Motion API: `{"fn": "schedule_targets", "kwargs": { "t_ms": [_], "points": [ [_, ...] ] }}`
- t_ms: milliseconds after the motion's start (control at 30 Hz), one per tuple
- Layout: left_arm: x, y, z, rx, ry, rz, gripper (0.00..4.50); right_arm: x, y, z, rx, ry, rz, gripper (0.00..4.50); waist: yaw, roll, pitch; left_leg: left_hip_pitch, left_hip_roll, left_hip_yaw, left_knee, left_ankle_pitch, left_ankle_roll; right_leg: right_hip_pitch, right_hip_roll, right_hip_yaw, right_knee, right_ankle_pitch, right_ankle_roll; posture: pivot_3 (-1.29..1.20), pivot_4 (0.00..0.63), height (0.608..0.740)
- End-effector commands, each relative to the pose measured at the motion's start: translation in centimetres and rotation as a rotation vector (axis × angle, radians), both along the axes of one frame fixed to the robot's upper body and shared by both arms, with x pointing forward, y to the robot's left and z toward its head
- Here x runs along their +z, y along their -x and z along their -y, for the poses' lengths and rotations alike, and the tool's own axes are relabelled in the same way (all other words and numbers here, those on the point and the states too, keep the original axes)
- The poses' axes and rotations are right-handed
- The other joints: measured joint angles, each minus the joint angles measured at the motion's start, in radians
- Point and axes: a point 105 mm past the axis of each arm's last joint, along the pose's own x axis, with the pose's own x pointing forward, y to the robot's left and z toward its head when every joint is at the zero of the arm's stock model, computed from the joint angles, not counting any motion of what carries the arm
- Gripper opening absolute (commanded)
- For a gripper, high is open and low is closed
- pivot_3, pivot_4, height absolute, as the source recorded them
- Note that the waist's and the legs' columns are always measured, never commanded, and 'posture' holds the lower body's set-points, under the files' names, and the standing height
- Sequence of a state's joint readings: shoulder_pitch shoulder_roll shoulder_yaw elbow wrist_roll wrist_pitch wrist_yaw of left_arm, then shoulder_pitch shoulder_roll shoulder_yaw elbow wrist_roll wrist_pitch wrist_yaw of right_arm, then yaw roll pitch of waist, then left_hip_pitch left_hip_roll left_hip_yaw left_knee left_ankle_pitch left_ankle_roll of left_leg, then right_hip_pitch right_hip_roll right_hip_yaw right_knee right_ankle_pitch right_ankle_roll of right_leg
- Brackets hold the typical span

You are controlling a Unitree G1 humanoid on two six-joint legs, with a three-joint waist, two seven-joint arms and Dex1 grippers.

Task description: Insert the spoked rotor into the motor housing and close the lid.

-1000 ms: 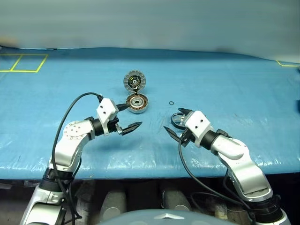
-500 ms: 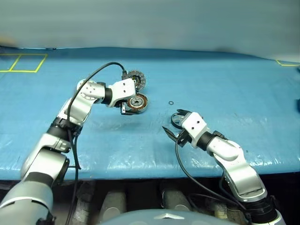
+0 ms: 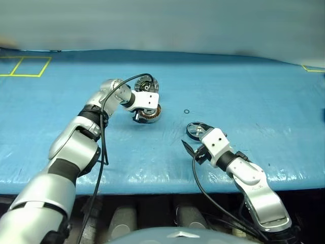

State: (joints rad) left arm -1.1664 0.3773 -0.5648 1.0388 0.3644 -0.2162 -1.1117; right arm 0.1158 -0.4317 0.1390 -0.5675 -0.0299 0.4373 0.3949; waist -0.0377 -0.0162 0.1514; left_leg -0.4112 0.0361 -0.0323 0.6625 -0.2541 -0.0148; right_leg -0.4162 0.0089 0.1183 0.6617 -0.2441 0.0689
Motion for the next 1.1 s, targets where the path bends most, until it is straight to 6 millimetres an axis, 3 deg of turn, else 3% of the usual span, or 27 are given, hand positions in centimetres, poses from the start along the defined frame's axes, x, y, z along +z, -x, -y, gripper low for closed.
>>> {"fn": "schedule_targets", "kwargs": {
  "t_ms": [33, 400, 533, 633, 733, 767, 800, 867, 1000, 1100],
  "points": [
    [0.7, -0.3, 0.3, -0.029, -0.029, 0.033, 4.50, 1.6, 0.1, 0.1, -0.014, -0.005, 0.068, 4.49, 0.001, 0.000, 0.000, 0.000, 0.000, 0.000, 0.000, 0.000, 0.000, 0.000, 0.000, 0.000, 0.000, 0.000, 0.000, 0.00, 0.150, 0.740],
    [-1.1, -0.7, -0.9, 0.043, -0.088, 0.034, 4.50, 1.2, 0.2, 0.5, -0.040, 0.008, 0.067, 4.49, 0.001, 0.000, 0.000, 0.001, 0.000, 0.000, 0.003, 0.000, 0.000, 0.002, 0.000, 0.000, 0.002, 0.000, 0.001, 0.00, 0.150, 0.740],
    [-1.4, -0.5, -0.5, 0.032, -0.053, 0.019, 4.50, 1.2, 0.2, 0.4, -0.050, 0.009, 0.070, 4.49, 0.001, 0.000, 0.000, 0.002, 0.000, 0.000, 0.004, 0.000, 0.000, 0.002, 0.000, 0.000, 0.003, 0.001, 0.001, 0.00, 0.150, 0.740],
    [-1.5, -0.4, -0.1, 0.017, -0.044, 0.033, 3.95, 1.0, 0.3, 0.5, -0.059, 0.012, 0.067, 4.50, 0.001, 0.000, 0.000, 0.002, 0.000, 0.000, 0.004, 0.000, 0.000, 0.002, 0.000, 0.000, 0.004, 0.001, 0.001, 0.00, 0.150, 0.740],
    [-1.8, -0.4, -0.2, 0.004, -0.067, 0.042, 3.07, 0.9, 0.5, 0.6, -0.063, 0.016, 0.065, 4.50, 0.007, 0.001, -0.001, 0.003, 0.000, 0.000, 0.004, 0.000, 0.000, 0.003, 0.000, 0.000, 0.004, 0.001, 0.001, 0.00, 0.150, 0.740],
    [-1.9, 0.0, -0.1, -0.019, -0.066, 0.018, 3.07, 0.9, 0.5, 0.6, -0.064, 0.016, 0.065, 4.50, 0.011, 0.000, -0.001, 0.003, -0.001, -0.001, 0.004, 0.000, 0.000, 0.003, 0.000, 0.000, 0.004, 0.001, 0.001, 0.00, 0.150, 0.740],
    [-2.0, 0.4, 0.0, -0.040, -0.060, -0.007, 2.67, 0.9, 0.5, 0.6, -0.068, 0.018, 0.066, 4.50, 0.012, 0.000, -0.001, 0.003, -0.001, -0.001, 0.004, 0.000, 0.000, 0.003, 0.000, 0.000, 0.004, 0.001, 0.001, 0.00, 0.150, 0.740],
    [-2.1, 0.6, 0.0, -0.048, -0.050, -0.020, 2.43, 0.9, 0.5, 0.7, -0.072, 0.020, 0.069, 4.50, 0.012, 0.000, -0.001, 0.003, -0.001, -0.001, 0.005, 0.000, 0.000, 0.004, 0.000, 0.000, 0.004, 0.001, 0.001, 0.00, 0.150, 0.740],
    [-2.4, 1.0, 0.0, -0.065, -0.045, -0.054, 1.36, 0.9, 0.4, 0.8, -0.078, 0.026, 0.073, 4.50, 0.010, 0.001, -0.002, 0.004, -0.001, -0.001, 0.005, 0.000, 0.000, 0.005, 0.000, 0.000, 0.004, 0.001, 0.001, 0.00, 0.150, 0.740],
    [-2.4, 1.5, 0.2, -0.084, -0.030, -0.075, 1.36, 0.7, 0.5, 0.7, -0.075, 0.031, 0.069, 4.50, 0.008, 0.001, -0.002, 0.006, 0.000, 0.000, 0.004, 0.000, 0.000, 0.007, 0.000, 0.001, 0.005, 0.001, 0.001, 0.00, 0.150, 0.740]
  ]
}}
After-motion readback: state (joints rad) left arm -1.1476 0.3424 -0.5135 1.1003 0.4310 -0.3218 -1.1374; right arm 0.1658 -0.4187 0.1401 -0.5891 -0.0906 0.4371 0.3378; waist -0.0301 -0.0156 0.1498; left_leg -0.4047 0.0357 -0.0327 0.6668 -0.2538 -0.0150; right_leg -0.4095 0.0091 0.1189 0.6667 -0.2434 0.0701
